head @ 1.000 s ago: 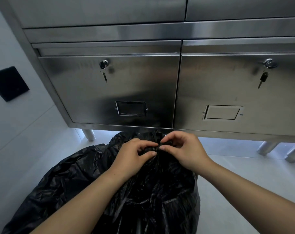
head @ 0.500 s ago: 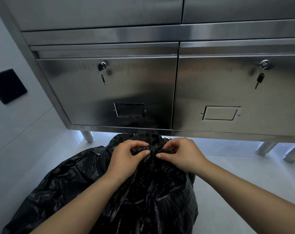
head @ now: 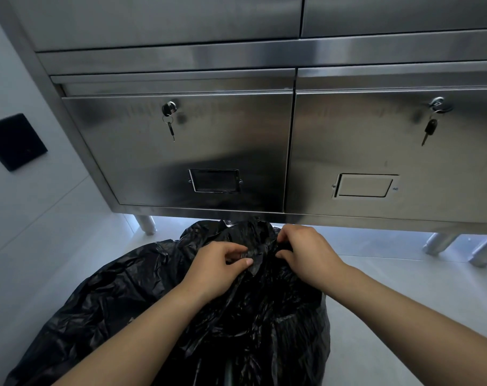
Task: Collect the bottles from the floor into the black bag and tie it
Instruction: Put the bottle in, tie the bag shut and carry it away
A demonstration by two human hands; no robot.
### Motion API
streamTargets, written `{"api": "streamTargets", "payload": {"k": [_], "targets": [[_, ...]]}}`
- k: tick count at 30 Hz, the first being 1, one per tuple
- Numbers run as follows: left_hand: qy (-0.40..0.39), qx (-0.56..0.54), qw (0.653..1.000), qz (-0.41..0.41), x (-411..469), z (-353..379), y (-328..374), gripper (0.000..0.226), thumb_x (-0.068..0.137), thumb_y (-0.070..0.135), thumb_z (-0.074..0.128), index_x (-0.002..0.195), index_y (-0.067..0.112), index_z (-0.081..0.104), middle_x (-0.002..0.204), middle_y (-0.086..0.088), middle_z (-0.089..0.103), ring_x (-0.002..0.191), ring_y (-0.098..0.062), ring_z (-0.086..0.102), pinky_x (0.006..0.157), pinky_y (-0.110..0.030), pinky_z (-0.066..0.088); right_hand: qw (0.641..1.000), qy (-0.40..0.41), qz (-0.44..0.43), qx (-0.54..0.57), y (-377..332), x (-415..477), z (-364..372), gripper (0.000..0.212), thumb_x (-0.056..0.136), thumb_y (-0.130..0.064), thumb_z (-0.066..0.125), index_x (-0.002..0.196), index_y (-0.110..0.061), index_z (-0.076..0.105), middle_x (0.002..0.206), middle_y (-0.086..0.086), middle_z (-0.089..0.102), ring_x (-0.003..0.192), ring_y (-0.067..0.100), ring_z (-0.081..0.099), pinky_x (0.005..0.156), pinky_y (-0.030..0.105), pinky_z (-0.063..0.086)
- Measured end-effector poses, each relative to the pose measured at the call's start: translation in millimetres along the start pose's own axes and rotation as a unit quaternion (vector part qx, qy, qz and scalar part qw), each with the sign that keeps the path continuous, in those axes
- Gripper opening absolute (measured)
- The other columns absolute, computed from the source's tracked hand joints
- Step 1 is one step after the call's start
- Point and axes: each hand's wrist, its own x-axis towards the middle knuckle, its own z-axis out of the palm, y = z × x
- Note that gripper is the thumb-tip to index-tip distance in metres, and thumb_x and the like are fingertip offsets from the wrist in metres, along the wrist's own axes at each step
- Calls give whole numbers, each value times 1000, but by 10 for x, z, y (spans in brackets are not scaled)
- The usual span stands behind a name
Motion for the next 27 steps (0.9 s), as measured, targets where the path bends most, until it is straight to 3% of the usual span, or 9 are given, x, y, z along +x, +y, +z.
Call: {"api": "streamTargets", "payload": {"k": [4, 8, 11, 15, 18, 23, 27], "targets": [[-17, 25, 1000, -1, 5, 14, 37, 37, 83, 38, 67, 117, 24, 65, 106, 9, 69, 96, -1, 60, 79, -9, 39, 999, -18, -2, -48, -3, 9, -38, 21, 88, -19, 58, 99, -1, 58, 103, 12, 63, 94, 28, 58, 75, 32, 42], [20, 17, 1000, 5, 3, 21, 69, 31, 81, 35, 70, 110, 23, 67, 98, 16, 65, 89, 5, 56, 69, -1, 35, 998, -21, -10, -53, -10, 8, -68, 20, 90, -22, 57, 94, -3, 59, 101, 11, 61, 92, 27, 58, 75, 31, 41], [53, -15, 998, 7, 18, 7, 89, 27, 79, 31, 73, 104, 22, 69, 101, 12, 69, 95, 0, 60, 73, -3, 37, 1000, 11, -3, 15, 14, -5, -91, 12, 87, -24, 62, 86, -13, 57, 97, 6, 63, 91, 25, 58, 75, 32, 45], [63, -66, 996, 3, 14, -58, 108, 21, 75, 28, 77, 95, 26, 69, 94, 11, 70, 93, -1, 62, 81, -12, 43, 991, 45, 21, 122, 50, -15, -81, 13, 81, -24, 69, 77, -25, 57, 84, -4, 67, 81, 13, 60, 64, 19, 39], [65, -75, 995, 8, 2, -83, 94, 18, 72, 29, 79, 84, 34, 67, 84, 11, 70, 85, 2, 62, 74, -11, 41, 977, 50, 51, 202, 67, -16, -45, 14, 78, -24, 73, 76, -31, 61, 80, -12, 66, 80, 4, 61, 64, 6, 38], [59, -80, 995, 16, -34, -90, 88, 18, 73, 31, 78, 81, 37, 63, 80, 13, 69, 81, 8, 61, 67, -5, 38, 955, 49, 124, 265, 60, -10, 31, 18, 64, -41, 80, 71, -31, 67, 77, -12, 71, 80, 8, 66, 80, 31, 53], [59, -106, 993, 11, -29, -90, 93, 19, 72, 29, 79, 83, 37, 66, 85, 15, 71, 85, 10, 62, 75, -9, 40, 944, 56, 153, 287, 47, -3, 70, 21, 59, -40, 84, 66, -30, 67, 76, -10, 72, 78, 10, 68, 82, 36, 55]]}}
